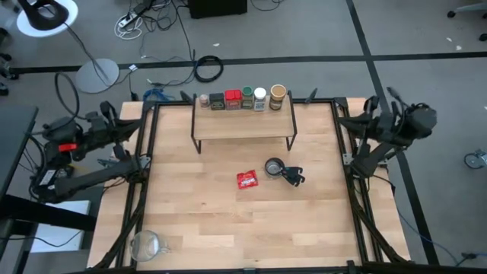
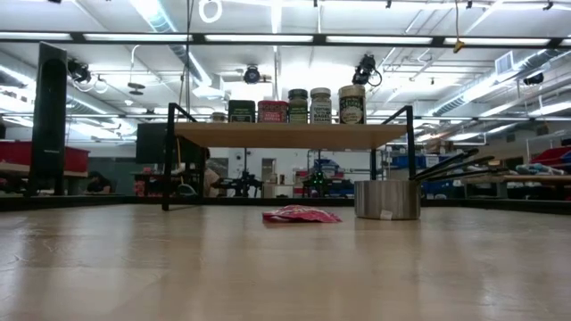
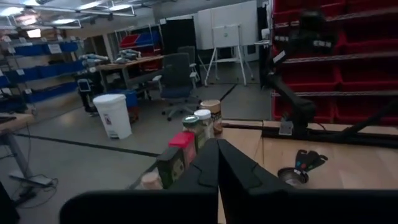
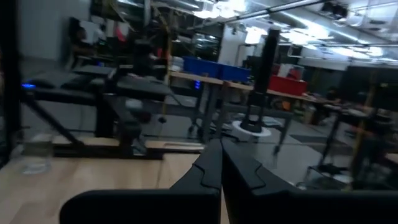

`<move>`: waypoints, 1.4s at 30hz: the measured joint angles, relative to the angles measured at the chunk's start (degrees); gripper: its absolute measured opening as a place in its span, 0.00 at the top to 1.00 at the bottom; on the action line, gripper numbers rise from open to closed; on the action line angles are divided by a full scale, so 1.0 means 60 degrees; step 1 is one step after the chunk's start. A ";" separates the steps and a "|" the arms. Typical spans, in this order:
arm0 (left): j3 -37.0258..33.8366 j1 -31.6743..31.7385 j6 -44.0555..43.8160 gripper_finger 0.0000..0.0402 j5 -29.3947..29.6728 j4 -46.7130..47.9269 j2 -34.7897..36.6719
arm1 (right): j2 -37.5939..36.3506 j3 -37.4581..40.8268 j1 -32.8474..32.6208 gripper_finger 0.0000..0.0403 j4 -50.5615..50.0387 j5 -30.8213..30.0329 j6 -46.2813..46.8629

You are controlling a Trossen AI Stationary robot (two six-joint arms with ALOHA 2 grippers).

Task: Shelf spices
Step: Return to Home Position

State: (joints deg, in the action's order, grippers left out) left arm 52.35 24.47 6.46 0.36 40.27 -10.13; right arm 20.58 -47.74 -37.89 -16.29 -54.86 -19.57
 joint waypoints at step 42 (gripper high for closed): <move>-0.6141 -0.1096 -0.0329 0.99 -0.0962 -0.8546 -0.2984 | 0.3763 0.5845 0.7882 1.00 0.9037 0.9774 0.2112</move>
State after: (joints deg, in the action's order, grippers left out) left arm 15.51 17.89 4.49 -5.41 -11.00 -28.03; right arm 43.16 -12.67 9.40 37.93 3.79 -6.90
